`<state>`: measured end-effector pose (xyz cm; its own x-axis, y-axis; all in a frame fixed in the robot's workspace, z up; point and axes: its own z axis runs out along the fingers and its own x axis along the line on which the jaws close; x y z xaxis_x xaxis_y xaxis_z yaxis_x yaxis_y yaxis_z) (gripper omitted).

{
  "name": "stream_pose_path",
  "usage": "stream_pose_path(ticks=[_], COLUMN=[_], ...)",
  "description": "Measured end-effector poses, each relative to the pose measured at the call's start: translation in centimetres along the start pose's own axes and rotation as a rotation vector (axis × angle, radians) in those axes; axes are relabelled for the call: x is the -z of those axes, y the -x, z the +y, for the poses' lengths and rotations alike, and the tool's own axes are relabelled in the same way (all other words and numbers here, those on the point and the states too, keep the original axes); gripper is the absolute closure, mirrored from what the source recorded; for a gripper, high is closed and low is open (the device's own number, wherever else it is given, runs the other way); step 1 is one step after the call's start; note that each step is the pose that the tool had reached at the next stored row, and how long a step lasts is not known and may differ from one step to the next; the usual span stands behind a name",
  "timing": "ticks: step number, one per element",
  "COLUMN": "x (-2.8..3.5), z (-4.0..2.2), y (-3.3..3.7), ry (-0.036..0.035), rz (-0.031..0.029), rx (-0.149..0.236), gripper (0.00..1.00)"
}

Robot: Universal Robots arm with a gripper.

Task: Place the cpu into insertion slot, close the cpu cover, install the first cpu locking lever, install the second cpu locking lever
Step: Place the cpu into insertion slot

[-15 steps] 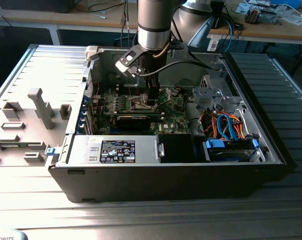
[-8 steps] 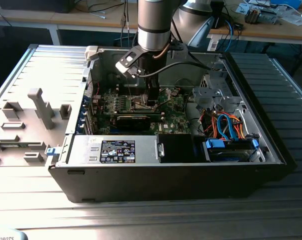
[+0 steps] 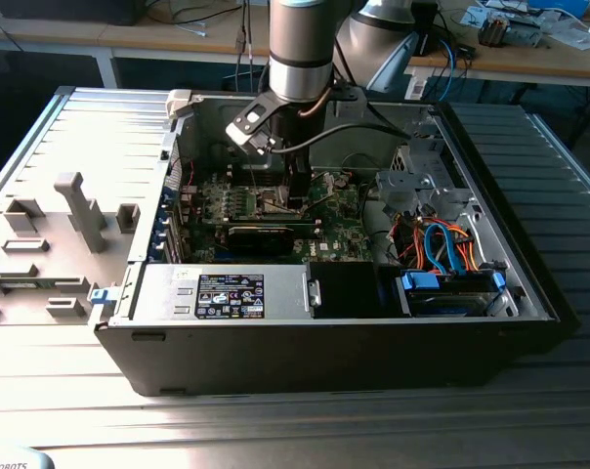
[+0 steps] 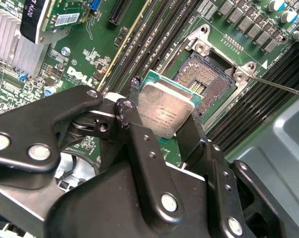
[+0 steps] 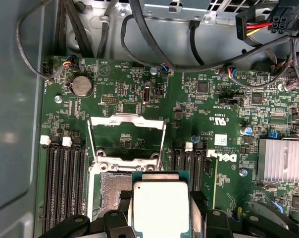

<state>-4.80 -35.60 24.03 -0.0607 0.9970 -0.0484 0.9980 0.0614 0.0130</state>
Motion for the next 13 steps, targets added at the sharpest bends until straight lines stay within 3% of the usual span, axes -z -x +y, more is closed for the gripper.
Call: stream_pose_path(ticks=[13], x=[-0.42], z=[0.00], y=[-0.02], ry=[0.0000], rz=[0.0000], rx=[0.000], gripper=[0.46])
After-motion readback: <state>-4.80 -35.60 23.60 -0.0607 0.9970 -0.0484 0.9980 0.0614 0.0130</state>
